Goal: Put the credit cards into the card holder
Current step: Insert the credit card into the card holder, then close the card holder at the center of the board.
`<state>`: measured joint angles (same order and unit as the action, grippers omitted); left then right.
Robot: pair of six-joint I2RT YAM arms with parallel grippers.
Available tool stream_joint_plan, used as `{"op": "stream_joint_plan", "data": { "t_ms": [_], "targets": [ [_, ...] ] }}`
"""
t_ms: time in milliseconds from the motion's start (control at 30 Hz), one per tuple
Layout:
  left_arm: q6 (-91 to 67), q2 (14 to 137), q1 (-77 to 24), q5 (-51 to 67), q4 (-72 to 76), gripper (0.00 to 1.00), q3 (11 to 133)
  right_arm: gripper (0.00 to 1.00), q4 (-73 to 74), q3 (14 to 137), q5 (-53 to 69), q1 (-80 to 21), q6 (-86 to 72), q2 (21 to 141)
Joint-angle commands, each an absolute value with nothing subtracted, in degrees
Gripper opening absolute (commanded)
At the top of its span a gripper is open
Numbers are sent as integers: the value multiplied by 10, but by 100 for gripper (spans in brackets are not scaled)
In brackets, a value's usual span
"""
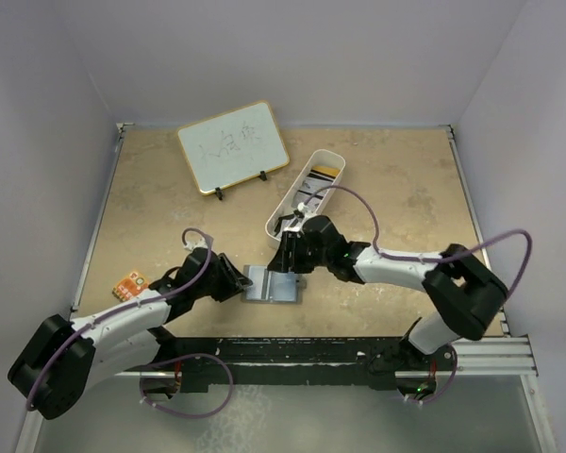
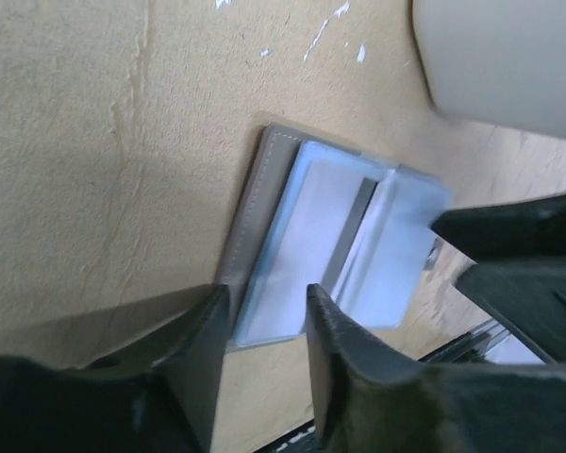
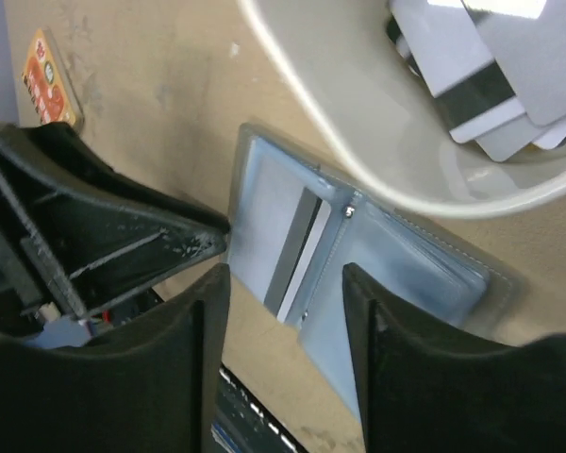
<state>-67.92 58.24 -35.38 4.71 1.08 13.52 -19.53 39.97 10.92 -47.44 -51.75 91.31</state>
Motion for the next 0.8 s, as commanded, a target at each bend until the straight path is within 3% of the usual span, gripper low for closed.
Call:
{"op": "stream_joint_plan", "data": {
  "t_ms": [0, 233, 767],
  "targets": [
    [-661, 549, -353, 2, -63, 42, 177, 59, -9, 464, 71, -478, -384, 819],
    [-643, 554, -352, -35, -98, 55, 213, 62, 95, 462, -28, -479, -383, 767],
    [-601, 599, -351, -56, -110, 60, 235, 62, 66, 439, -47, -505, -437, 841]
  ]
}}
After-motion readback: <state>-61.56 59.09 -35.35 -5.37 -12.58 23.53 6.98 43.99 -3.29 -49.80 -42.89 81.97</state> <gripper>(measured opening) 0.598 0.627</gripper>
